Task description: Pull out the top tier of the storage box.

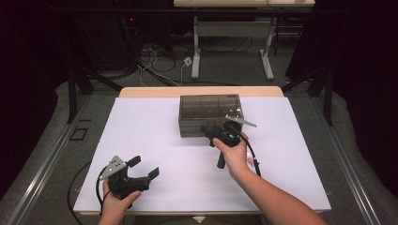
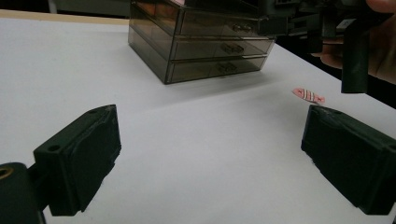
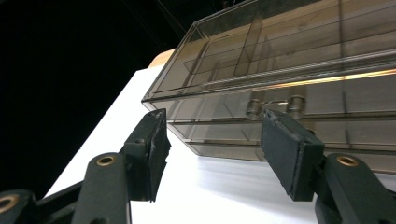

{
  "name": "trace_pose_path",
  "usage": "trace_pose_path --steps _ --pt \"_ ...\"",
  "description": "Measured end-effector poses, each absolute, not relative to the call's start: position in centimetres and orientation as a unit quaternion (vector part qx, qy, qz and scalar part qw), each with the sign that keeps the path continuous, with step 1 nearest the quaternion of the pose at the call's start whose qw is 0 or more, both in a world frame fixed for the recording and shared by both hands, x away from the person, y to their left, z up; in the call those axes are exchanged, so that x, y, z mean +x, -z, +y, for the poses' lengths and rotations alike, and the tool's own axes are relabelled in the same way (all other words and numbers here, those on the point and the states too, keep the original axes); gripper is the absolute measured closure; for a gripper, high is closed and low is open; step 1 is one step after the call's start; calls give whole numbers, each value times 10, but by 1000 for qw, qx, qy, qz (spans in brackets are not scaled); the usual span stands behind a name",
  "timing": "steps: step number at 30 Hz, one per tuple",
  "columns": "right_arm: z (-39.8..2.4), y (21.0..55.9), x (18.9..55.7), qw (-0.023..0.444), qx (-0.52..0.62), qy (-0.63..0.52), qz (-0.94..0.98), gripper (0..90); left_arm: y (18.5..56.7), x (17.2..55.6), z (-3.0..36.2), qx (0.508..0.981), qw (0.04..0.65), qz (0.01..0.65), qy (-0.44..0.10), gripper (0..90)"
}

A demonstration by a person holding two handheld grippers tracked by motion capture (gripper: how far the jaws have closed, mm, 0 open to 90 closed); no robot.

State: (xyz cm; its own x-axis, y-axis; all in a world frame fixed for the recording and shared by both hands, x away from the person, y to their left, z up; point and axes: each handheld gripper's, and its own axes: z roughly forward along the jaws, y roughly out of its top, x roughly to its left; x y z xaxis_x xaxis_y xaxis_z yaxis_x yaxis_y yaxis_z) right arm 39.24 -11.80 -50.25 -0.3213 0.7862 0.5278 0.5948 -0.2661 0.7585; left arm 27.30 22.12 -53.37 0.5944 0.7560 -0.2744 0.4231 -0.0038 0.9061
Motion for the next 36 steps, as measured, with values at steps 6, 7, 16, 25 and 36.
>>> trace_pose_path --steps 6,7,16,25,36 --pt "-113 503 395 62 595 -550 584 437 534 273 222 693 562 427 -146 58" --pt "-113 502 395 58 598 -547 583 445 534 273 222 693 562 427 -146 59" --pt "-114 506 400 23 622 -536 571 484 534 274 222 693 561 428 -146 63" --pt "-115 511 404 7 639 -524 563 517 534 274 222 694 561 428 -144 65" --pt "-115 519 407 20 647 -528 550 566 535 274 222 695 562 424 -143 66"
